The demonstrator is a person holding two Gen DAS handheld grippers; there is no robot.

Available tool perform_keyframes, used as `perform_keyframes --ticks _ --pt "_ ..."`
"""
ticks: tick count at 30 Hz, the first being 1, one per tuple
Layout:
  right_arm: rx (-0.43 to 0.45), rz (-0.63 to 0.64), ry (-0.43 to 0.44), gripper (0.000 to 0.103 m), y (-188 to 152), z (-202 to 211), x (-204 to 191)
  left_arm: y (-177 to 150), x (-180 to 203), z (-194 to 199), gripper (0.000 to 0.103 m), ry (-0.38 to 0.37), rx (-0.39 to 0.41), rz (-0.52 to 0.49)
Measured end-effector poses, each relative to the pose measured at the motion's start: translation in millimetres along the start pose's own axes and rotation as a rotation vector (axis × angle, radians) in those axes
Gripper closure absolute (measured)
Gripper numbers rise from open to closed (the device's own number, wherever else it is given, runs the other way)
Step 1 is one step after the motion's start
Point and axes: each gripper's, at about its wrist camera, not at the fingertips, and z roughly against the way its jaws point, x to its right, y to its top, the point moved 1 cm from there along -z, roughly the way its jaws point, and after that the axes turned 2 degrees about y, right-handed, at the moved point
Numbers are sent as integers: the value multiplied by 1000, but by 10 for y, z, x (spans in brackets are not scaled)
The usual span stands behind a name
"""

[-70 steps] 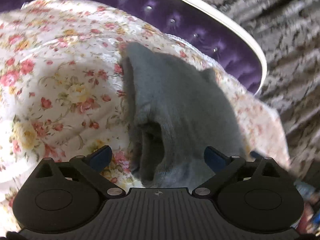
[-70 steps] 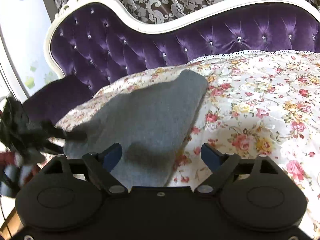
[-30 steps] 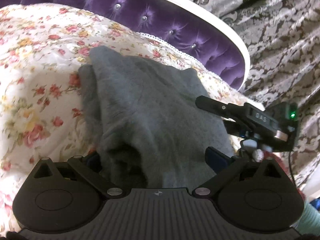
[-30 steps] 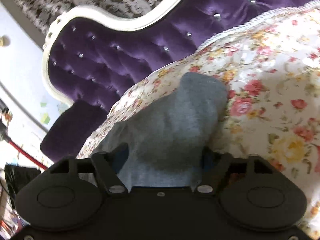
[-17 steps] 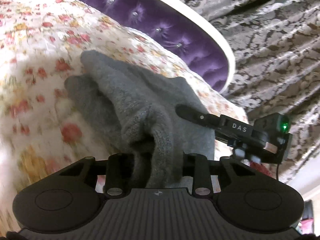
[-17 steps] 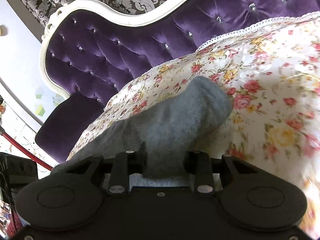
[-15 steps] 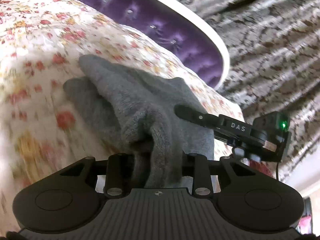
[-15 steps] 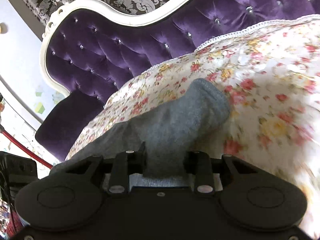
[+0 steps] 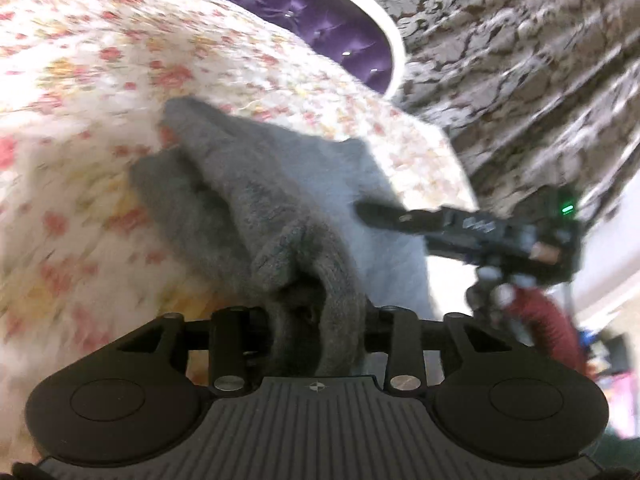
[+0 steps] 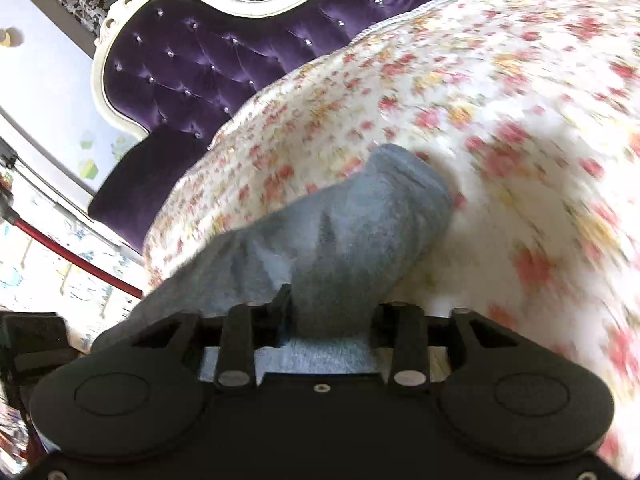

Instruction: Fold small clothes

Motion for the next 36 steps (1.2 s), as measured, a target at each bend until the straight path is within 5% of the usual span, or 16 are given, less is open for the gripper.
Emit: perform_keyframes --ticks 4,11,15,18,19,24,28,31,36 --pt "82 6 -42 36 -174 140 58 -204 -78 133 47 134 75 -36" --pt "254 145 -154 34 -431 434 -121 -342 -80 488 43 304 174 -47" --pt "354 314 -200 37 -538 589 -449 -354 164 746 44 412 301 -167" --pt "365 430 -189 73 -621 581 -705 -275 352 748 43 416 367 -243" --pt "356 461 -183 75 -648 545 -778 -250 391 708 43 410 374 -257" --pt "290 485 -205 76 -754 298 -814 -160 460 328 43 382 348 -268" --pt "245 389 -251 77 -824 205 -558 -250 233 33 41 418 221 -241" --pt "265 361 -226 77 -800 306 -558 -280 82 64 41 371 223 -151" --pt "314 414 -201 73 -585 316 -703 -294 108 74 38 394 226 -155"
